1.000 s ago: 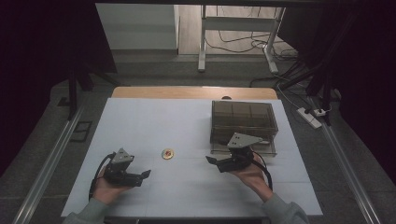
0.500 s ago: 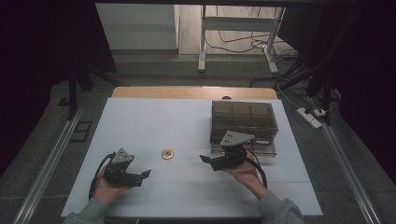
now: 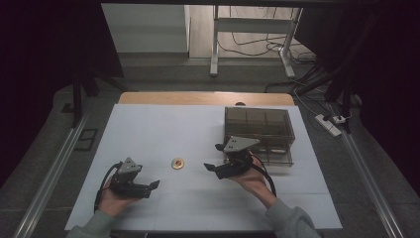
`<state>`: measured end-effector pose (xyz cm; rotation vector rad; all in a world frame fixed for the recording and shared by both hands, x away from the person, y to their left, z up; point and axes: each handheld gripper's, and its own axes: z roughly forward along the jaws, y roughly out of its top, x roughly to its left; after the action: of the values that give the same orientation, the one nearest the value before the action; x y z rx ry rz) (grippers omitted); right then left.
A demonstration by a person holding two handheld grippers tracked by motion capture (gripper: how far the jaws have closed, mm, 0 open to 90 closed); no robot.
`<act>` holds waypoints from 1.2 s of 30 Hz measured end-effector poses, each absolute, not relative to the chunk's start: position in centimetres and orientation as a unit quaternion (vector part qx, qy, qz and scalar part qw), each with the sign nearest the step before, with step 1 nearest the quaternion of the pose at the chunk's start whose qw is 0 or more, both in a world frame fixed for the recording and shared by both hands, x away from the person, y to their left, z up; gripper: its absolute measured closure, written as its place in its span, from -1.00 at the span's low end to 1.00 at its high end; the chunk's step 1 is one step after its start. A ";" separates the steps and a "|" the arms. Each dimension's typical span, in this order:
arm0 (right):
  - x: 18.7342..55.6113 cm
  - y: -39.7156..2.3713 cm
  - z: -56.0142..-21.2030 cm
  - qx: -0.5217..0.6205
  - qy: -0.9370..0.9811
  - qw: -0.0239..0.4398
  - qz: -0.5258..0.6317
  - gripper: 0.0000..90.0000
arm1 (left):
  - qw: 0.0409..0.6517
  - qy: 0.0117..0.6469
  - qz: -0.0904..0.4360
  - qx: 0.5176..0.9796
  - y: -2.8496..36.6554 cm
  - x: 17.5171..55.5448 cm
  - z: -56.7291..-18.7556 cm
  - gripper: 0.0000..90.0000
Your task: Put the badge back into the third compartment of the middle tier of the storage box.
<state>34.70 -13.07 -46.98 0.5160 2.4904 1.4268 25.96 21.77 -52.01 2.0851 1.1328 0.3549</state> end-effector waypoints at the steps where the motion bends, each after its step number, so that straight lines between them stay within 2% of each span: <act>1: 34.7 -13.0 -47.0 0.175 0.850 0.112 0.484 -0.55 | 0.362 0.440 0.138 0.810 21.8 26.0 -52.0 -0.76; 36: 36.2 -8.8 -47.6 0.157 0.866 0.090 0.466 -0.55 | 0.361 0.441 0.138 0.810 21.8 26.0 -52.1 -0.76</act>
<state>36.16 -8.79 -47.59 0.4683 2.5751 1.3855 26.03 21.81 -52.07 2.0868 1.1355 0.3562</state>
